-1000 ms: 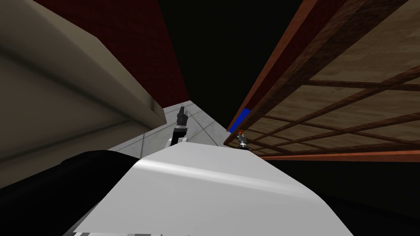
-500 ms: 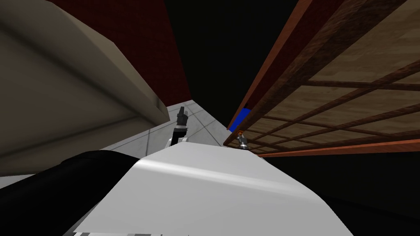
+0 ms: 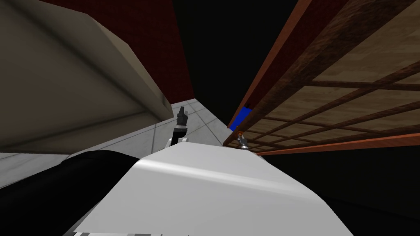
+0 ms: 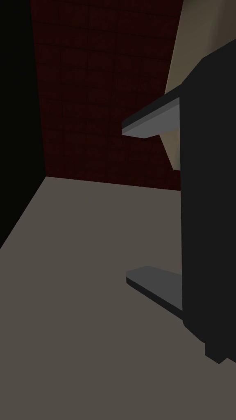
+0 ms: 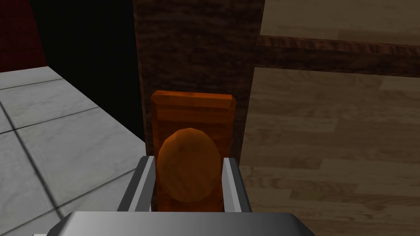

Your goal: Pull the door open

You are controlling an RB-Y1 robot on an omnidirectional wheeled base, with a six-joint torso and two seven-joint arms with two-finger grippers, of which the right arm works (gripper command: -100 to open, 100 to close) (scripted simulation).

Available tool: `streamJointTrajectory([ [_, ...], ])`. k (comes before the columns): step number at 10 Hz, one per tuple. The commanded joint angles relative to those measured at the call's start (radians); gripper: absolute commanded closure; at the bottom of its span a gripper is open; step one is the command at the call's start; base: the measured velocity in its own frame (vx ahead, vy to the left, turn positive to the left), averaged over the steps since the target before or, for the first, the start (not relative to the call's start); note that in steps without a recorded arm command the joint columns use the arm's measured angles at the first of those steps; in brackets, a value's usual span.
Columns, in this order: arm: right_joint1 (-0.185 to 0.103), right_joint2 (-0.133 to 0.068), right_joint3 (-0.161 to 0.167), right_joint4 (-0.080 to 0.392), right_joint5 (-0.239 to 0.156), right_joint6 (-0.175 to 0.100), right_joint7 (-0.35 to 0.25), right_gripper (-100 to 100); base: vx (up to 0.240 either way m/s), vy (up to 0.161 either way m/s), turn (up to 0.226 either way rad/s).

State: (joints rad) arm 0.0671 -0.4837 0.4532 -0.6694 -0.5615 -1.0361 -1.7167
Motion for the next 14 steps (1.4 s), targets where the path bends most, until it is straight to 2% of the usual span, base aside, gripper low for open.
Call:
streamJointTrajectory([
  [1, 0.015, -0.019, 0.016, -0.003, 0.011, -0.026, -0.022, 100, -0.245, -0.017, 0.107],
  [2, 0.019, -0.025, 0.022, -0.003, 0.015, -0.035, -0.031, 100, -0.224, -0.038, 0.082],
  [3, 0.011, -0.019, 0.018, 0.006, 0.012, -0.028, -0.025, 100, -0.094, -0.023, 0.019],
  [4, 0.025, -0.029, 0.034, 0.016, 0.022, -0.055, -0.043, 100, -0.146, -0.052, 0.135],
  [5, 0.028, -0.032, 0.038, 0.018, 0.024, -0.063, -0.048, 100, -0.201, -0.074, 0.136],
  [11, 0.067, -0.075, 0.084, 0.044, 0.053, -0.163, -0.107, 100, -0.2, -0.063, 0.132],
  [12, 0.056, -0.066, 0.084, 0.062, 0.053, -0.161, -0.107, 100, -0.089, -0.003, 0.014],
  [14, 0.061, -0.071, 0.095, 0.072, 0.054, -0.179, -0.115, 100, -0.141, -0.05, 0.12],
])
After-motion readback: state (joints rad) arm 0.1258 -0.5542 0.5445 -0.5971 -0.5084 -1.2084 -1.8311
